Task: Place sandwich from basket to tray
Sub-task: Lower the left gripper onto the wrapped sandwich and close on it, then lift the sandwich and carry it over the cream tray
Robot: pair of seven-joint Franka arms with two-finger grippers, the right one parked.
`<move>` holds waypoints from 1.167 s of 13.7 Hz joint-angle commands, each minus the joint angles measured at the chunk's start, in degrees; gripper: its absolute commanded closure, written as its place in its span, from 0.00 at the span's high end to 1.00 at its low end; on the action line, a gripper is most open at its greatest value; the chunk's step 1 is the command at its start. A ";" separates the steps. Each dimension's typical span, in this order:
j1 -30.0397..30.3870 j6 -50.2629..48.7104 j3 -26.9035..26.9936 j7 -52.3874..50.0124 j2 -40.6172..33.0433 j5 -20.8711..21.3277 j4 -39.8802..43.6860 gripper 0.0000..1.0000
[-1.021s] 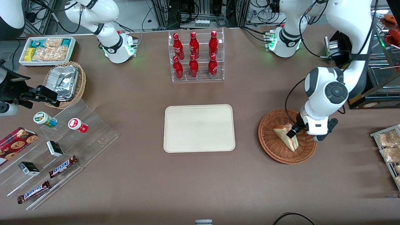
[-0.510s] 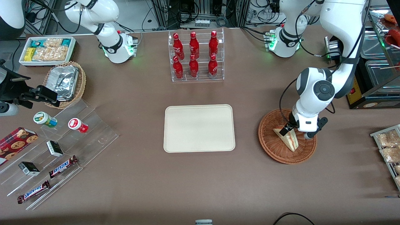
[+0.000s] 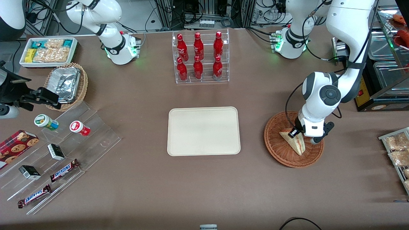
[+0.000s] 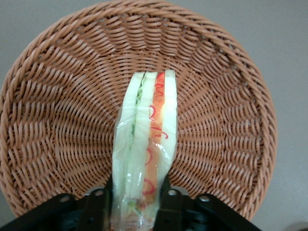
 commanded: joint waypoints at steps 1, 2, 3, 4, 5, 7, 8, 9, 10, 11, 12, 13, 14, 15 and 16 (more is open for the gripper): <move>-0.51 -7.76 0.36 -0.13 -2.97 2.26 3.25 0.00; -0.60 -16.07 0.01 1.44 -4.20 4.36 6.49 0.00; -1.30 -25.55 -0.95 1.98 -4.74 4.64 11.22 0.00; -2.96 -33.13 -2.18 1.81 -4.31 4.73 16.57 0.00; -4.63 -37.38 -2.63 1.20 -3.78 4.73 20.46 0.00; -9.89 -39.80 -2.72 1.89 -3.34 4.47 23.74 0.00; -13.22 -39.36 -2.72 1.90 -2.29 4.64 24.18 0.00; -16.04 -38.66 -2.72 1.72 -0.98 4.73 25.40 0.00; -18.33 -37.18 -2.72 0.94 1.04 4.56 26.90 0.00; -20.62 -35.42 -2.72 0.41 2.89 4.55 28.56 0.00; -23.42 -33.75 -2.72 -0.29 5.34 4.82 30.41 0.00; -25.10 -32.34 -2.63 -0.47 7.37 4.82 31.64 0.00; -26.69 -30.68 -2.63 -0.48 9.91 4.73 33.31 0.00; -28.88 -29.18 -2.63 -0.48 12.29 4.82 34.98 0.00; -30.38 -28.38 -2.63 -0.56 14.22 4.73 36.39 0.00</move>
